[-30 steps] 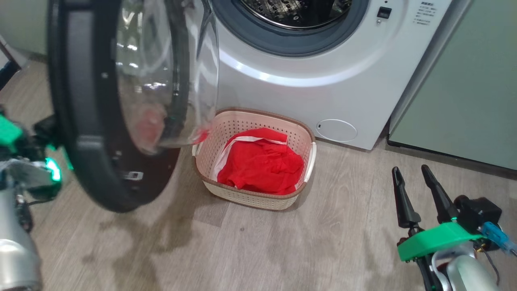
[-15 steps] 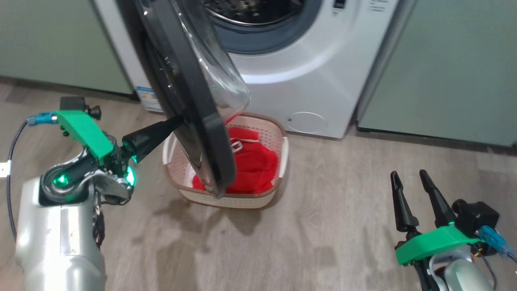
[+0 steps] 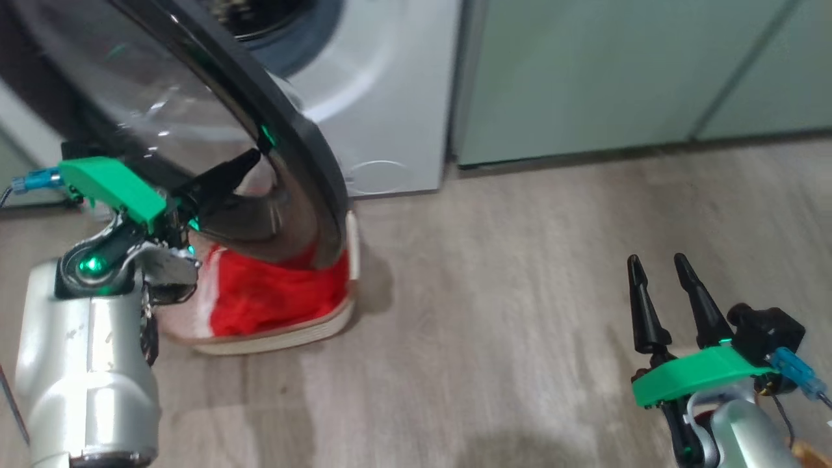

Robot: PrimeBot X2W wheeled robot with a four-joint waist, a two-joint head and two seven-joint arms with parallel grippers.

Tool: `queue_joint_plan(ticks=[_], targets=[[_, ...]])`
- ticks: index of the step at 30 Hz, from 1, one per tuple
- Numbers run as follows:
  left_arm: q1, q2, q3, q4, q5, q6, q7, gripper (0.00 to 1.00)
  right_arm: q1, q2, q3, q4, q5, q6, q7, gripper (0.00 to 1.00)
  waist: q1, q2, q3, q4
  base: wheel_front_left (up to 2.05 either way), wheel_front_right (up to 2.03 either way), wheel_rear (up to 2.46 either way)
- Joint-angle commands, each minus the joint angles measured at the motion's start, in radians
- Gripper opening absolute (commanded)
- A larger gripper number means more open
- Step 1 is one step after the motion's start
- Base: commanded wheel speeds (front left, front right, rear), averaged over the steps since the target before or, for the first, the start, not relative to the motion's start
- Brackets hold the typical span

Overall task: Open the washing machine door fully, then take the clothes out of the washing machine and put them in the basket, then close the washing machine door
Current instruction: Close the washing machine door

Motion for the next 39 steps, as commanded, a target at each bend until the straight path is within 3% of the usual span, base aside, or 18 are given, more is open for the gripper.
queue_joint_plan(ticks=[1,10,19,20,21,22,24,33,39], targets=[[-0.057,0.036,0.028,-0.017,0.005,-0.012,-0.014,0.00,-0.012,0.004,0.015,-0.033,0.003,-0.001,-0.006,1.00,0.0000,0.0000,0.012,-0.072,0.00,0.00,0.00],[-0.110,0.037,0.030,0.074,0.008,-0.042,-0.078,0.00,-0.004,0.004,0.012,-0.036,0.004,-0.001,-0.006,1.00,0.0000,0.0000,0.008,-0.119,0.00,0.00,0.00],[-0.076,0.034,0.021,0.093,-0.016,-0.055,-0.109,0.00,0.011,-0.005,0.000,-0.039,-0.001,-0.001,-0.006,1.00,0.0000,0.0000,-0.035,-0.043,0.00,0.00,0.00],[-0.060,0.036,0.023,0.081,-0.019,-0.056,-0.117,0.09,0.013,-0.005,-0.001,-0.039,0.000,-0.001,-0.006,1.00,0.0000,0.0000,-0.041,-0.032,0.00,0.00,0.00],[-0.041,0.041,0.022,0.068,-0.019,-0.056,-0.128,0.30,0.015,-0.005,-0.001,-0.040,-0.001,-0.001,-0.006,1.00,0.0000,0.0000,-0.048,-0.020,0.00,0.00,0.00],[-0.021,0.046,0.021,0.058,-0.019,-0.056,-0.134,0.44,0.017,-0.005,-0.004,-0.040,0.000,-0.001,-0.006,1.00,0.0000,0.0000,-0.055,-0.007,0.00,0.00,0.00],[0.023,0.061,0.018,0.036,-0.016,-0.056,-0.154,1.00,0.021,-0.005,-0.009,-0.040,0.000,-0.001,-0.006,1.00,0.0000,0.0000,-0.069,0.019,0.00,0.00,0.00],[0.192,0.121,-0.010,-0.052,0.051,-0.056,-0.353,1.00,0.035,-0.002,-0.017,-0.043,-0.001,-0.001,-0.006,1.00,0.0000,0.0000,-0.090,0.123,0.00,0.00,0.00],[0.293,0.192,-0.120,-0.140,0.148,-0.056,-0.596,1.00,0.039,0.003,-0.024,-0.044,-0.003,-0.001,-0.006,1.00,0.0000,0.0000,-0.095,0.155,0.00,0.00,0.00]])
